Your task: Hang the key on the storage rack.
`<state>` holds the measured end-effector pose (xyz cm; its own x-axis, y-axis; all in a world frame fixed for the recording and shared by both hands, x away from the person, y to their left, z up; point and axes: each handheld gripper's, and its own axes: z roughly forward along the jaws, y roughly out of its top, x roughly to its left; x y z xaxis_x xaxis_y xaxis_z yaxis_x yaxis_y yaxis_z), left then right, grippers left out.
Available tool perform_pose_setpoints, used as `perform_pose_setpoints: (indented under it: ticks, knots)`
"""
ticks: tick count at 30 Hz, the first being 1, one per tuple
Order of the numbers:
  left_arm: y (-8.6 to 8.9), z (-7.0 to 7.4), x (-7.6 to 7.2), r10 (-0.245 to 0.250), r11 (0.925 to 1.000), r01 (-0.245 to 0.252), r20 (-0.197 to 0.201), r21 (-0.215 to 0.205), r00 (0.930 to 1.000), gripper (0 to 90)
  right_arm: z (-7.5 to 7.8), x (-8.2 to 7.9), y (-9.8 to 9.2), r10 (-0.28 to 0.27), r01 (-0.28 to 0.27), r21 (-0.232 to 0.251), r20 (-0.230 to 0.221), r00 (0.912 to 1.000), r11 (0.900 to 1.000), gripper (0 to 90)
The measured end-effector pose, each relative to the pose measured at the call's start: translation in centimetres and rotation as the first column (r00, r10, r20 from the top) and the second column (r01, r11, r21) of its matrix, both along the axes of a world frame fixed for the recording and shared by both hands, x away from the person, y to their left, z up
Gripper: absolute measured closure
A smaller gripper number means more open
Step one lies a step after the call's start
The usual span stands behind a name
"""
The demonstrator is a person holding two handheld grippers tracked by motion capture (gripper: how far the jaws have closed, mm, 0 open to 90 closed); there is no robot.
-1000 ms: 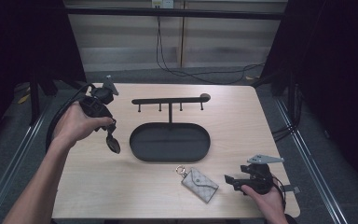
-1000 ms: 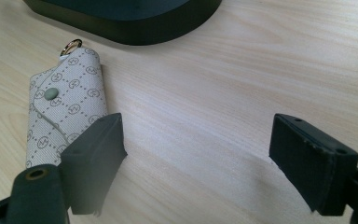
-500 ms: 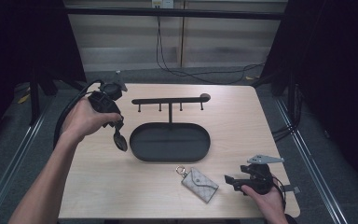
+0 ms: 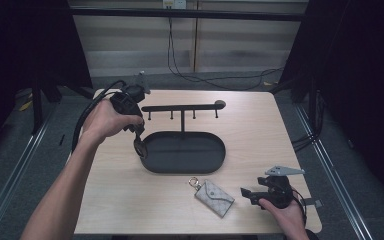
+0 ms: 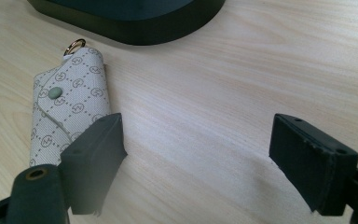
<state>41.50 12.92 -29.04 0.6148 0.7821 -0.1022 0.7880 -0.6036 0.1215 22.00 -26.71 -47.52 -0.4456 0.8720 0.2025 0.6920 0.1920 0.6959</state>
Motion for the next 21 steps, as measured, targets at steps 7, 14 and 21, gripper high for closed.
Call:
perform_pose_setpoints:
  ticks: [7,14,21]
  knots:
    - [-0.7,-0.2,0.9,0.011,0.9999,-0.011,-0.010,-0.004,0.9999,70.9,0.0,0.0,0.0,0.002,-0.002,0.001,-0.001,1.0000,1.000,17.7]
    - [-1.4,-0.6,1.9,0.016,0.9999,-0.016,-0.022,0.004,0.9996,70.9,0.0,0.0,0.0,0.005,-0.005,0.003,-0.003,1.0000,1.000,17.7]
    - [-2.1,-1.2,2.6,0.031,0.9994,-0.031,-0.033,0.017,0.9990,70.8,0.0,-0.1,0.0,0.006,-0.006,0.005,-0.001,1.0000,1.000,17.7]
